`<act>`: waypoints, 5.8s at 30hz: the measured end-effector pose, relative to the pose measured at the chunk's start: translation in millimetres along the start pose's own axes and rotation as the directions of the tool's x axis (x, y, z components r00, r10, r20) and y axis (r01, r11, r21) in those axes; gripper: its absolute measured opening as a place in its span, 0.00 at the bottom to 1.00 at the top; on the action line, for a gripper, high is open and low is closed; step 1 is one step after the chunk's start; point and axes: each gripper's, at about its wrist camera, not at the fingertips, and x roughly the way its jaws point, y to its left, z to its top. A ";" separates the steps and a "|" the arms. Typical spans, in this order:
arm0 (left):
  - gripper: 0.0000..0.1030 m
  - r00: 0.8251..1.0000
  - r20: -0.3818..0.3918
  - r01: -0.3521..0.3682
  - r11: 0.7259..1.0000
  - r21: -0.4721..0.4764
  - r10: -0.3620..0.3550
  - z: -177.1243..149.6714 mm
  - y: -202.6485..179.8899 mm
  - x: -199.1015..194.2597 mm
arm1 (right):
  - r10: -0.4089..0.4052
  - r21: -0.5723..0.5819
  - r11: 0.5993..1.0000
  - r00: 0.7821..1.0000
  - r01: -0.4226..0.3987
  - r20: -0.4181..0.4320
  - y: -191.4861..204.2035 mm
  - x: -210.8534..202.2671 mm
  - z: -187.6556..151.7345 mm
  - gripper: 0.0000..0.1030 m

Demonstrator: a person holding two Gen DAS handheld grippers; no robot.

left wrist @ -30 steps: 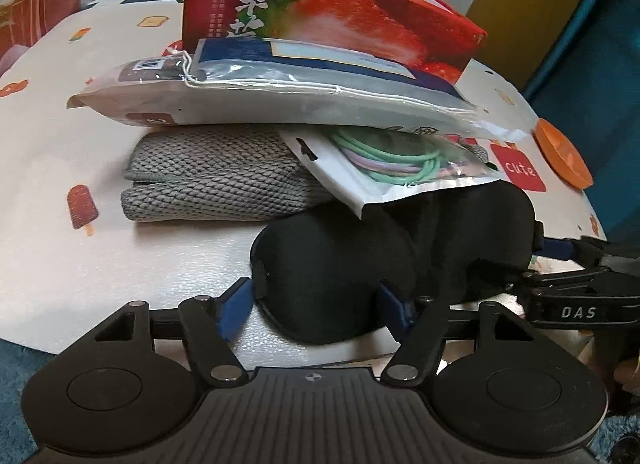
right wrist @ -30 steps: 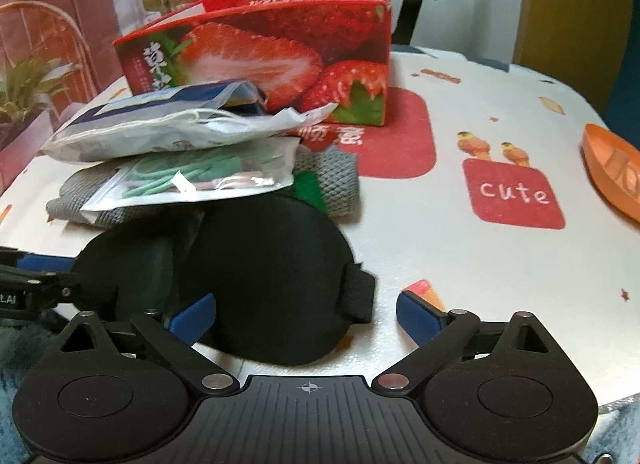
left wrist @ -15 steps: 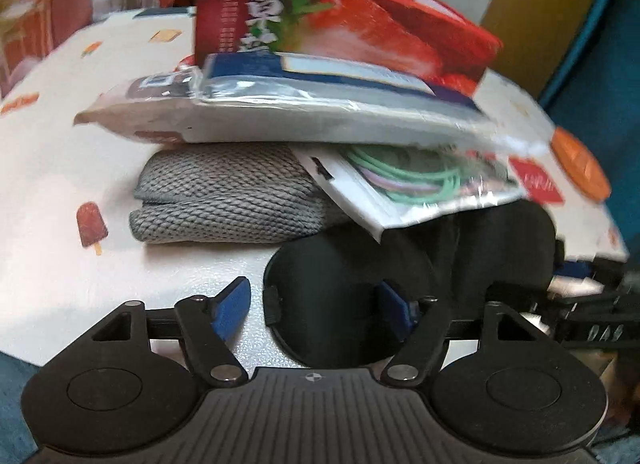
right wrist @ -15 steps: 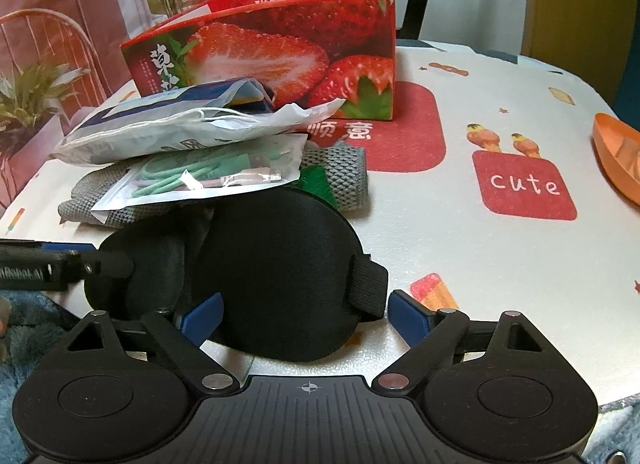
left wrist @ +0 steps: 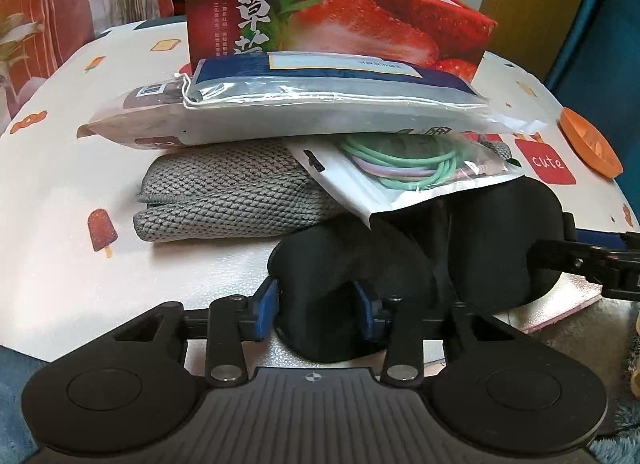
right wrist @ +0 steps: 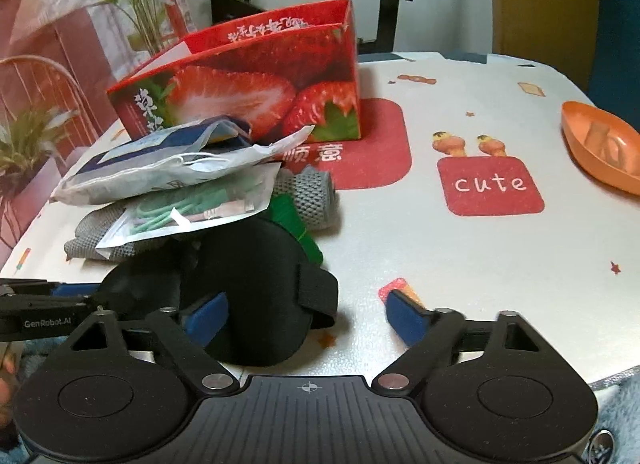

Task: Organize soft objects
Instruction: 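Close the left gripper on the black eye mask while the right gripper grasps its other side, then lift the black eye mask with both grippers toward the red box, then lower the eye mask into the red box and open both grippers, then move both grippers back to the blue-wrapped package on the pile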

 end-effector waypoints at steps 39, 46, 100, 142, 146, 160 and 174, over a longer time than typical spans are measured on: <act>0.14 0.976 0.215 0.044 0.999 -0.011 -0.041 -6.4 12.3 -99.0 | 0.187 -0.171 0.971 0.976 -0.167 0.107 37.0 -38.4 1.0 0.12; 0.13 0.945 0.326 -0.019 0.996 0.092 -0.012 -4.7 -9.8 -133.6 | 0.198 -0.186 0.968 0.970 -0.171 0.137 41.4 -49.0 1.2 0.12; 0.13 0.948 0.310 -0.118 0.986 0.121 0.076 240.6 22.4 0.7 | 0.122 -0.097 0.989 0.986 -0.112 0.111 39.9 123.3 266.5 0.10; 0.96 0.941 0.332 -0.056 0.997 -0.044 0.067 170.8 32.8 -58.6 | -0.030 -0.094 0.994 0.953 0.061 0.301 56.7 43.9 187.8 1.00; 0.97 0.921 0.370 -0.110 0.993 -0.043 0.118 143.3 21.4 -84.8 | -0.016 -0.099 0.994 0.943 0.052 0.332 58.2 19.3 158.0 1.00; 1.00 0.903 0.379 -0.212 0.977 -0.011 0.200 69.7 -1.0 -121.6 | -0.003 -0.062 0.998 0.946 0.025 0.324 55.9 -8.1 92.0 1.00; 1.00 0.935 0.305 -0.148 0.981 -0.122 0.180 63.2 21.2 -83.6 | 0.013 -0.057 0.998 0.960 0.003 0.281 43.4 17.5 82.6 0.90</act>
